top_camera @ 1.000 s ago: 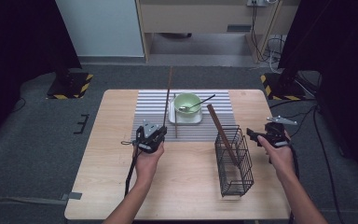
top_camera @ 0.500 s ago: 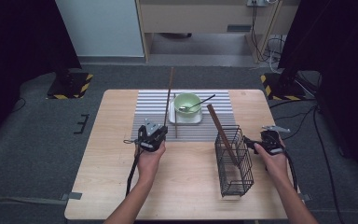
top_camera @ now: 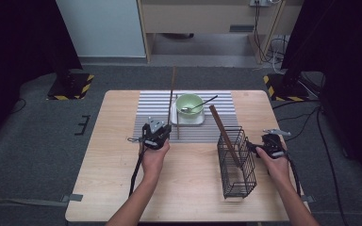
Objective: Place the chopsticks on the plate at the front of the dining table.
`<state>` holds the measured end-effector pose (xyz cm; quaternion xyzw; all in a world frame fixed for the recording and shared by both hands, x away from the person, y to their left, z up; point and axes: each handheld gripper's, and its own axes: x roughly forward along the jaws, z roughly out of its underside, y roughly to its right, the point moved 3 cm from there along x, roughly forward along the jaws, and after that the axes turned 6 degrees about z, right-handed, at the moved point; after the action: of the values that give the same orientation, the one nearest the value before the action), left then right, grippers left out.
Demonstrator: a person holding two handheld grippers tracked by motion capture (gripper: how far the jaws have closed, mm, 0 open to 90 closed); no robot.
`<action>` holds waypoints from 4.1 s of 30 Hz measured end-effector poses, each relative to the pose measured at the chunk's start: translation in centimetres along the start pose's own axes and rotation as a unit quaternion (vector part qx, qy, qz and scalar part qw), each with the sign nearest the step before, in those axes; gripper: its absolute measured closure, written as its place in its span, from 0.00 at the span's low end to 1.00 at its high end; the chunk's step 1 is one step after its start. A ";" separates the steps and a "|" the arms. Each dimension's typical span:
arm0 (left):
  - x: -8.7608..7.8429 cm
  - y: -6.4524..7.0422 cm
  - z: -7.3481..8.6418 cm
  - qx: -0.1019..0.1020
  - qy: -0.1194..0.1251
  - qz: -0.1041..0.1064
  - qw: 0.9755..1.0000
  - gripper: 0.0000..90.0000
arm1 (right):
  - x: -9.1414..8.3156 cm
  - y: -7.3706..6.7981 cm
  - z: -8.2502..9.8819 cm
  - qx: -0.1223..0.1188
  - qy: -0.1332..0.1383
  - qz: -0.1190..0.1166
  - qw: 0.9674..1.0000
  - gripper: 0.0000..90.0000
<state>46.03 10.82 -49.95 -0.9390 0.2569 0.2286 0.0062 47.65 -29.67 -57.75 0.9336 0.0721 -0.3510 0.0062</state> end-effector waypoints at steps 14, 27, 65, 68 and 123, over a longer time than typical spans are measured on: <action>0.8 -0.4 -0.5 -0.007 -0.002 -0.017 1.000 0.96 | 0.1 -0.3 0.2 -0.036 -0.009 0.024 0.999 0.10; 2.5 -0.1 -0.1 -0.001 -0.022 -0.025 0.999 0.96 | 0.1 -0.6 0.4 -0.038 -0.015 0.029 0.999 0.06; 4.0 -1.3 2.4 -0.030 -0.045 -0.052 0.997 0.96 | 0.0 -0.7 0.5 -0.033 -0.015 0.035 0.999 0.06; 4.3 -1.3 2.6 -0.036 -0.043 -0.054 0.997 0.96 | 0.0 -0.7 0.5 -0.033 -0.015 0.035 0.999 0.06; 4.2 -1.3 3.7 -0.051 -0.043 -0.081 0.994 0.95 | 0.0 -0.7 0.5 -0.033 -0.015 0.035 0.999 0.06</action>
<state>48.24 10.43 -55.23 -0.9451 0.1674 0.2805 -0.0126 47.22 -29.05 -58.07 0.9295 0.0505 -0.3618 0.0501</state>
